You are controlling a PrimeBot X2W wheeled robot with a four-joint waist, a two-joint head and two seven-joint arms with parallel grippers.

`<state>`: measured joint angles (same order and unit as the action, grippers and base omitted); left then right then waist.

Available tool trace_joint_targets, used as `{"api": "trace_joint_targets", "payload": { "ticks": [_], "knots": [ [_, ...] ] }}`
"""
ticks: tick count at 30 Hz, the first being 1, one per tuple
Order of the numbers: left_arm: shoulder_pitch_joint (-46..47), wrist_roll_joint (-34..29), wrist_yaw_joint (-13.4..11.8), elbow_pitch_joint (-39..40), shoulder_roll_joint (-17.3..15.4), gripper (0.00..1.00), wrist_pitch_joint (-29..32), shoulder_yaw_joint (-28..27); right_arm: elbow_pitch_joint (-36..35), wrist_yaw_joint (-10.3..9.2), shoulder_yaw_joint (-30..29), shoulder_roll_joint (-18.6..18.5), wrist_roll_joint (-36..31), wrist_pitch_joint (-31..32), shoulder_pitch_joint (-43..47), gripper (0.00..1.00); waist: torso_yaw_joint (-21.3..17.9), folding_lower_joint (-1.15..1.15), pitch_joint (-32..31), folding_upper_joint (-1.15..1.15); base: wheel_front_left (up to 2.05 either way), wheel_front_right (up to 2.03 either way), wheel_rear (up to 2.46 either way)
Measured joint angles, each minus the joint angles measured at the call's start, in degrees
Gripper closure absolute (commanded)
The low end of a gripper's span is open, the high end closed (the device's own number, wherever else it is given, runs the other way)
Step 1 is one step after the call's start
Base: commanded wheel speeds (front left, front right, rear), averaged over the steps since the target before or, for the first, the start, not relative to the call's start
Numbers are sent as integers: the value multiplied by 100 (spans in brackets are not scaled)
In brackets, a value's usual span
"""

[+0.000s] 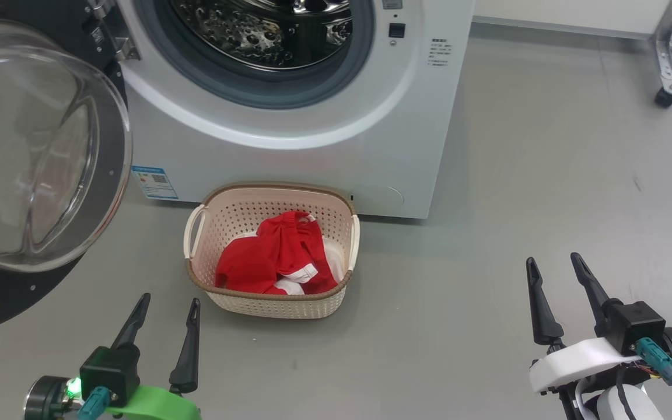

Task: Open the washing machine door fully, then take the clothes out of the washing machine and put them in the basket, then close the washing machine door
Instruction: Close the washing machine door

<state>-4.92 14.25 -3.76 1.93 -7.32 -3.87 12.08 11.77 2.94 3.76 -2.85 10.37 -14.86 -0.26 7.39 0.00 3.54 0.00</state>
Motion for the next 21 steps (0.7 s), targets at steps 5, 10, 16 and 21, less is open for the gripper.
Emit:
{"api": "trace_joint_targets", "payload": {
  "ticks": [5,10,16,21],
  "knots": [
    [2,1,-48,-2,14,0,-49,-71,1,49,19,-1,-12,0,-45,0,334,0,13,0,0,0,0],
    [2,2,-55,-49,46,0,-83,-102,13,52,37,-3,-37,0,-46,0,704,0,21,0,0,0,0],
    [2,12,-57,-113,66,0,-108,-114,43,54,64,-4,-37,0,-46,0,1171,0,20,0,0,0,0],
    [2,12,-94,-135,71,0,-130,-115,77,103,114,-3,-45,0,-45,0,1546,0,5,0,0,0,0]
  ]
}}
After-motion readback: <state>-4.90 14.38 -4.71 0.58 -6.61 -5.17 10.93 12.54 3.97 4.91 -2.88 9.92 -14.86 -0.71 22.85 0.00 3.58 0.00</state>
